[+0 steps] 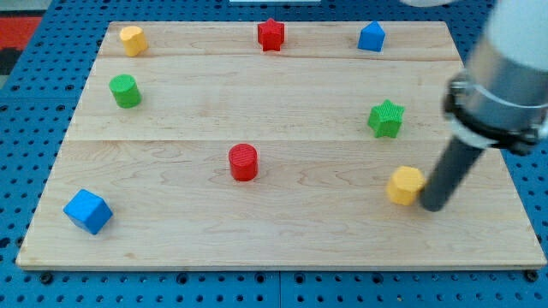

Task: Push the yellow hexagon bottom center of the board

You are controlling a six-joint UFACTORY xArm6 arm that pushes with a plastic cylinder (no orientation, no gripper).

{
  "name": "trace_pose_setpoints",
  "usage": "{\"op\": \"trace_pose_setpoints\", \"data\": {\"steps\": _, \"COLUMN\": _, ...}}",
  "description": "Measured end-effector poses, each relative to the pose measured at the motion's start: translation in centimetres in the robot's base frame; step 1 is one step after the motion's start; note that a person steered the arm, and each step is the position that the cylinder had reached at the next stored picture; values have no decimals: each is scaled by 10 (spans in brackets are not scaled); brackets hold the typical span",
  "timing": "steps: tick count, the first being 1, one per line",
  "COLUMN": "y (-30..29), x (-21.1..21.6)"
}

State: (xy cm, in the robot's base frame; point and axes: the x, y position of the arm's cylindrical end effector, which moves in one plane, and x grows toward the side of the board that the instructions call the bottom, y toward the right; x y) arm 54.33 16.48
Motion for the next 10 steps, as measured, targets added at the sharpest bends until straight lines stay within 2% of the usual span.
{"op": "trace_pose_setpoints", "data": {"steps": 1, "y": 34, "x": -10}}
{"op": "trace_pose_setpoints", "data": {"steps": 3, "y": -7, "x": -31}}
{"op": "trace_pose_setpoints", "data": {"steps": 5, "y": -115, "x": -19}}
{"op": "trace_pose_setpoints", "data": {"steps": 7, "y": -151, "x": -37}}
{"op": "trace_pose_setpoints", "data": {"steps": 9, "y": -179, "x": 11}}
{"op": "trace_pose_setpoints", "data": {"steps": 10, "y": -260, "x": -3}}
